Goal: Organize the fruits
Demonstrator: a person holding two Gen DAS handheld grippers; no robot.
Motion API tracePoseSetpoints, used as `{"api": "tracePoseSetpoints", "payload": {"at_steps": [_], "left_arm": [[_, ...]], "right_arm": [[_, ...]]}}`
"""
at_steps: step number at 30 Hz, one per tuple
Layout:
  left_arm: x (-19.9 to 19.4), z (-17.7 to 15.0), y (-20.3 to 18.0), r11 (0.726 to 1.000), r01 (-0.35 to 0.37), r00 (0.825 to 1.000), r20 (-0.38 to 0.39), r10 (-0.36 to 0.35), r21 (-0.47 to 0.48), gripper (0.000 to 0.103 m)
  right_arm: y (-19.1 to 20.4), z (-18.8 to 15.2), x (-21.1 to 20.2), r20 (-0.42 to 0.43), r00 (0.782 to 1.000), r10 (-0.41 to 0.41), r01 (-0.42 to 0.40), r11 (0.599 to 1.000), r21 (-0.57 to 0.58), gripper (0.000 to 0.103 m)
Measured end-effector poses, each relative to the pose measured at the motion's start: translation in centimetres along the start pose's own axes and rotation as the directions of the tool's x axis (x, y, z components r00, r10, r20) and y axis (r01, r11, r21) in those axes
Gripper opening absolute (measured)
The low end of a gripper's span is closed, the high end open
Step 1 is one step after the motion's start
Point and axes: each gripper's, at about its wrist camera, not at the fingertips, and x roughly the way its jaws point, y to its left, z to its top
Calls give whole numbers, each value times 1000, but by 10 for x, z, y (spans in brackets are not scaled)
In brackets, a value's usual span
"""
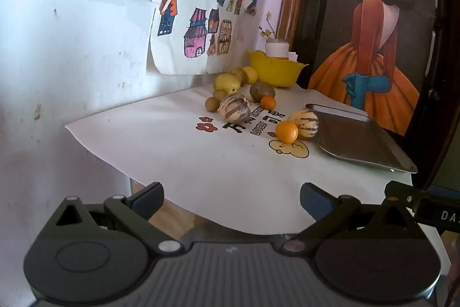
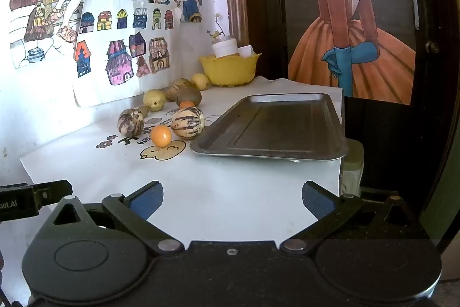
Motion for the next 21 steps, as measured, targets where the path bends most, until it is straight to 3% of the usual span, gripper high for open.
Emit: {"api": "tracePoseSetpoints", "payload": {"at_steps": [21], "left_arm": [[0,0,-1,1000,-1,1000,-3,1,4,103]], "right_arm": [[1,-1,0,-1,1000,-1,1,1000,0,103]]}}
